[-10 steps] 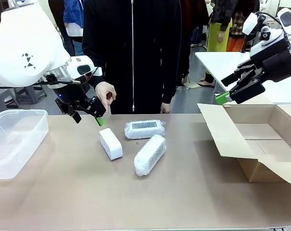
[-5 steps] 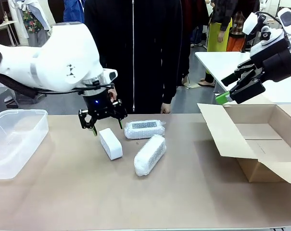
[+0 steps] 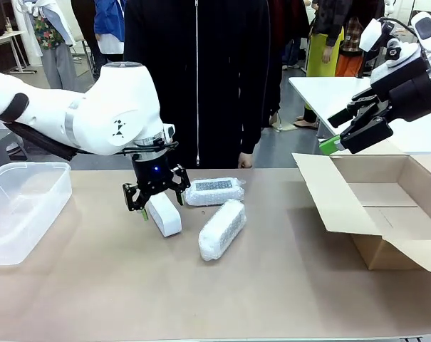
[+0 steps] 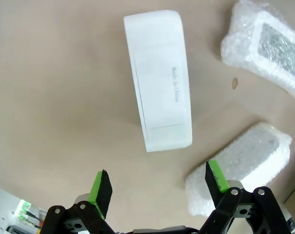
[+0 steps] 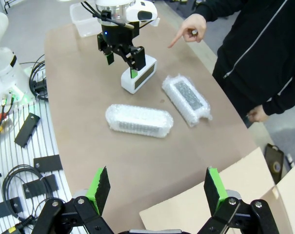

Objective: Separate and place wrapped and unwrapped clocks.
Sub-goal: Pick up the Digital clock indicated by the person.

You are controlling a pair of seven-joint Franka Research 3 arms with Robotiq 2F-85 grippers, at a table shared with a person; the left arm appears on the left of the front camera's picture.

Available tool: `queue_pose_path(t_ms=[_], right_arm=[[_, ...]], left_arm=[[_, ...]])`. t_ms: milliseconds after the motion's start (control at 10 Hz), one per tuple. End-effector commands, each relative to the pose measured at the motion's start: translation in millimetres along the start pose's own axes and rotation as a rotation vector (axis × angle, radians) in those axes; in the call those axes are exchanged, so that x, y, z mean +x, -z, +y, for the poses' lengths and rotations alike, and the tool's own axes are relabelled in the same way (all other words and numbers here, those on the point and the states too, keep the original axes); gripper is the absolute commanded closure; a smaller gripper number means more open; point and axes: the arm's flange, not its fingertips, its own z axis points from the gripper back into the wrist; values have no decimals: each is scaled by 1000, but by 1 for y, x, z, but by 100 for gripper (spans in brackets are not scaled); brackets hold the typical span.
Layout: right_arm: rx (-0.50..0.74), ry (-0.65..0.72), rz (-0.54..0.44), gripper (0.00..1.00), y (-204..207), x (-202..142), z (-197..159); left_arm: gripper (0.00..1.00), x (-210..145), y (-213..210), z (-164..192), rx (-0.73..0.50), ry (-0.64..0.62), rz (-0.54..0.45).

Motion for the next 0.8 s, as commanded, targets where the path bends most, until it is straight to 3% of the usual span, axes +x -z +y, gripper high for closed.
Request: queue_pose_path(t_ms=[0,700], right_arm=[[20,1,-16,0,1,-1,-1],[20,1,-16,0,1,-1,-1]], left_arm=[[0,-2,10,4,-31,-39,-105],[0,36,36,-18,-32,10,-149]])
